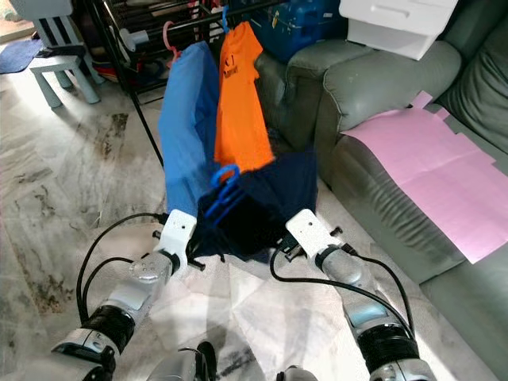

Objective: Hang hanger

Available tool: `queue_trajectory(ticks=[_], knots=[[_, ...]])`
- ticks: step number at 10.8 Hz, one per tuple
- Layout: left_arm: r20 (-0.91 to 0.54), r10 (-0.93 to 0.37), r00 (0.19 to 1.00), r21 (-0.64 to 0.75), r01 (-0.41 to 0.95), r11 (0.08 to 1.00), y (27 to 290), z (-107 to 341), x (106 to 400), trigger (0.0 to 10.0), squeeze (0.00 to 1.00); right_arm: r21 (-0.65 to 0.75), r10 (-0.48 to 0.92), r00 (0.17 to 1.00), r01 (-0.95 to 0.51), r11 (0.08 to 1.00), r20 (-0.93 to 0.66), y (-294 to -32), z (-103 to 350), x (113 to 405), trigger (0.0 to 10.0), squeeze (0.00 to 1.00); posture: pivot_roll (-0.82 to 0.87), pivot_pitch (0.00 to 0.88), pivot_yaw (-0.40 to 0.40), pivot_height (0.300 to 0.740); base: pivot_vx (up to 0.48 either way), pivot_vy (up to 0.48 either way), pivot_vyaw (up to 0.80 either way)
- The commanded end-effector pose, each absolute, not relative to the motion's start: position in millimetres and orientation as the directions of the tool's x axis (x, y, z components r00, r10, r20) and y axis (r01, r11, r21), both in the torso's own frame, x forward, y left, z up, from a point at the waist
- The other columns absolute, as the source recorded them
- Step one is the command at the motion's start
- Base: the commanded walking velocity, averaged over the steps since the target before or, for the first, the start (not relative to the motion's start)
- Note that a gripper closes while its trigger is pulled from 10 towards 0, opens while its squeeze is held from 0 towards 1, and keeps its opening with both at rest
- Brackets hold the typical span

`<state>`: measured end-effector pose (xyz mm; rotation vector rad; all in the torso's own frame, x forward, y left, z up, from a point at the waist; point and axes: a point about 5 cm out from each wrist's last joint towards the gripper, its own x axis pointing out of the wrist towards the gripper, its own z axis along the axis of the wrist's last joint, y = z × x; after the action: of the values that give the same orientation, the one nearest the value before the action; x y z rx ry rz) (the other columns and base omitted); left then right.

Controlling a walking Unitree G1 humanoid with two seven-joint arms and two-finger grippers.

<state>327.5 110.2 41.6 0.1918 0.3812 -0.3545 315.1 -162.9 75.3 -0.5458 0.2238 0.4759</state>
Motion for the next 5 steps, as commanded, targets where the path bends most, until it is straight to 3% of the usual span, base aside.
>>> queue_trajectory(ticks=[1,5], knots=[[-0.325,-0.271,0.906,0.091,0.315,0.945,116,56,338,10.0,0.00,-0.420,0.379,0.831,-0.539,0.730,-0.408,-164,61,306,10.0,1.00,-0.12,0.104,0.055,0.740,0.000,0.000,0.00],[-0.354,-0.242,0.903,0.182,0.321,0.930,133,54,341,10.0,0.00,-0.458,0.520,0.709,-0.705,0.542,-0.476,-172,72,296,10.0,1.00,-0.13,0.108,0.067,0.740,0.000,0.000,0.00]])
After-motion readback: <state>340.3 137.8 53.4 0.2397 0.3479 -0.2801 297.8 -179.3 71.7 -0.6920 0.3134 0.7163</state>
